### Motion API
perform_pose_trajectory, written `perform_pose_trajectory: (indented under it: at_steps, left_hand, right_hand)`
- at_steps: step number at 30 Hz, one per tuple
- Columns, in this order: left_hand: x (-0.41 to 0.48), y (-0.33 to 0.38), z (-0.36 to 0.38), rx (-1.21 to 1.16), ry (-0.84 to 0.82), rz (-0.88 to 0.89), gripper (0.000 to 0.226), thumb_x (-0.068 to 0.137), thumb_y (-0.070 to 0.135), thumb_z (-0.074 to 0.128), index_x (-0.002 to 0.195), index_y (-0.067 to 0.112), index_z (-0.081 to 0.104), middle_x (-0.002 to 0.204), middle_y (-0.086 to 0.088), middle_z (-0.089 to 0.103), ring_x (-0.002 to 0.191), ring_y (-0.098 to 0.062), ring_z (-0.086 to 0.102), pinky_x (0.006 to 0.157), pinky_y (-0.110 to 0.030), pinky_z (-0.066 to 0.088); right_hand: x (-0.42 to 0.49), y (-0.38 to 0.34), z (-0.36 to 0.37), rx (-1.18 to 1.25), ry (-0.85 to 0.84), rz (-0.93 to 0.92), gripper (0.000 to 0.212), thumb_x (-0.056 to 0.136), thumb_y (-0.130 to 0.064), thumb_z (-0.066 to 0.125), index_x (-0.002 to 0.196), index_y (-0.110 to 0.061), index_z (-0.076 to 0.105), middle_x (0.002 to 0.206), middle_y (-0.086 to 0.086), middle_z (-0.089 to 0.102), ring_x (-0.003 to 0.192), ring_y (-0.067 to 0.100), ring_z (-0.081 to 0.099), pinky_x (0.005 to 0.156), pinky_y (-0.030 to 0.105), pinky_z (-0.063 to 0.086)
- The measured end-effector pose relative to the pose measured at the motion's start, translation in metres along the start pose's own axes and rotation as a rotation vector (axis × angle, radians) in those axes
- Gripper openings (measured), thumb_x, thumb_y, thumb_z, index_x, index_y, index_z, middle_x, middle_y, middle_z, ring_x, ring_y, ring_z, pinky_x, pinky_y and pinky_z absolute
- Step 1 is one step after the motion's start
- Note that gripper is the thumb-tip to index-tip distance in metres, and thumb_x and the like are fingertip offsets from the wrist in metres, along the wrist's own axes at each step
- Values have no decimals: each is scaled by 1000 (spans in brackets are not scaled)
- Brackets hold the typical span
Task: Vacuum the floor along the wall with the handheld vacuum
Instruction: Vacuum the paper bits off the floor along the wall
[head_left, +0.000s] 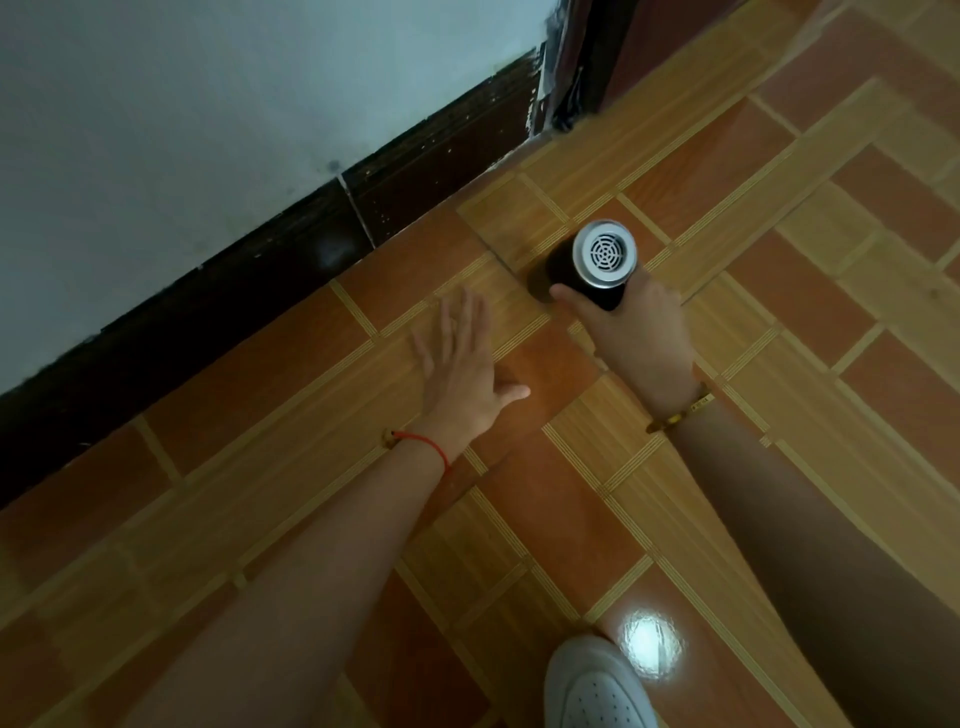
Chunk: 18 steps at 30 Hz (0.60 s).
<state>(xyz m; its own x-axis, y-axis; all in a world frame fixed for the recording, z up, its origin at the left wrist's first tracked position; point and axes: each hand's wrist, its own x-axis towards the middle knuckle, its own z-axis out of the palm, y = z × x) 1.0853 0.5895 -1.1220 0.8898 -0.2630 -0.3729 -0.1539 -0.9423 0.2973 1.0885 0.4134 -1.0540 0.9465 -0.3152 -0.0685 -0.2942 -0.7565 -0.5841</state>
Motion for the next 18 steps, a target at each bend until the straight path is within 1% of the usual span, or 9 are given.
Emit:
perform_pose_trajectory:
  at_steps: [3,5,7,10,11,13,15,18]
  left_hand:
    - [0,1,5,-5,-84,-36,127,76,68,64,152,16,-25,160,-9,-31,147,-28,-29,115,-67,-8]
    - [0,2,5,10,-110,-43,128,76,68,63,151,15,-27,158,-11,-33,146,-29,-30,113,-66,-10]
    - [-1,5,4,27,-124,-46,127,78,67,61,150,13,-29,157,-13,-35,145,-31,-31,112,-66,-10]
    - [-1,8,1,47,-150,-56,127,79,67,60,149,11,-30,156,-15,-37,145,-33,-30,113,-66,-8]
    - [0,8,1,53,-160,-59,127,79,67,60,148,10,-31,155,-15,-37,145,-33,-30,114,-67,-8]
    - [0,10,-1,62,-179,-64,127,80,66,59,148,10,-32,155,-16,-38,145,-34,-31,113,-66,-8]
    - [-1,12,-3,75,-192,-66,127,80,66,59,147,8,-33,154,-17,-39,145,-35,-31,113,-66,-8]
    - [-1,15,-5,99,-202,-69,127,81,65,58,146,6,-33,153,-20,-39,144,-38,-30,114,-66,-8]
  right_hand:
    - [4,13,-9,-25,47,34,75,76,-68,61,126,-13,53,96,4,71,79,26,70,64,38,57]
    - [4,18,-12,-20,41,29,73,77,-66,63,127,-14,53,100,3,70,83,25,69,69,41,58]
    - [4,22,-15,-18,25,21,73,75,-67,63,126,-14,55,98,2,70,85,23,68,71,40,57]
    - [3,27,-17,-1,3,82,77,70,-74,58,116,-13,56,84,4,70,75,25,70,65,39,58]
    - [3,30,-18,-8,18,95,80,68,-77,55,115,-13,56,82,5,70,73,26,70,62,39,58]
    - [5,35,-24,-33,67,115,85,67,-80,51,118,-13,55,85,6,71,73,28,70,61,40,58]
    - [8,39,-30,-54,94,133,83,69,-78,53,122,-13,54,89,6,72,75,29,70,62,41,58]
    - [16,38,-36,-66,51,130,85,70,-78,54,127,-16,50,92,6,71,75,30,70,63,43,59]
